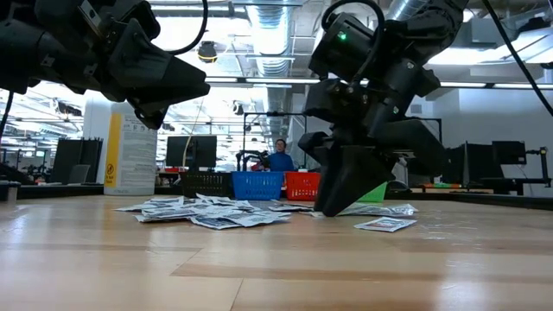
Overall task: Pick & Place First Aid Supplies
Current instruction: Put the green bandage pack into the red bin
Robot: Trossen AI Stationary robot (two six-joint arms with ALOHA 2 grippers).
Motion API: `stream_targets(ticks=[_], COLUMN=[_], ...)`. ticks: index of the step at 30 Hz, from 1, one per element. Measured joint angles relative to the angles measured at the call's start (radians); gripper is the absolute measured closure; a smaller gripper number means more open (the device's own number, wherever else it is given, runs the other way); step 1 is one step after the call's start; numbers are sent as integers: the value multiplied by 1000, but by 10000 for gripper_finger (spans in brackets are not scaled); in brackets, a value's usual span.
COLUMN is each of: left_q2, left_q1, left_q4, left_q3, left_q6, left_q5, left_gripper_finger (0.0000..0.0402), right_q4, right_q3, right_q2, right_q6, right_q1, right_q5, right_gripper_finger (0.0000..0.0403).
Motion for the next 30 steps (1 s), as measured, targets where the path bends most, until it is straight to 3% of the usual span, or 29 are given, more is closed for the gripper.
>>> stream_targets(ticks=[14, 24, 30], left_q2=[0, 0, 0], left_q1=[0, 0, 0], left_q4=[0, 0, 0], left_q3=[0, 0, 0], left_q6=[0, 0, 0], left_q5=[0, 0, 0], left_gripper_finger=[309, 309, 309], right_q4=[1, -35, -47], right_q3=[-1, -2, 2], right_q2=[0, -84, -190], right_q6=[-11, -36, -91], right_q1=[0, 18, 22], right_q5=[3, 23, 99], right_gripper_finger=[399, 400, 401])
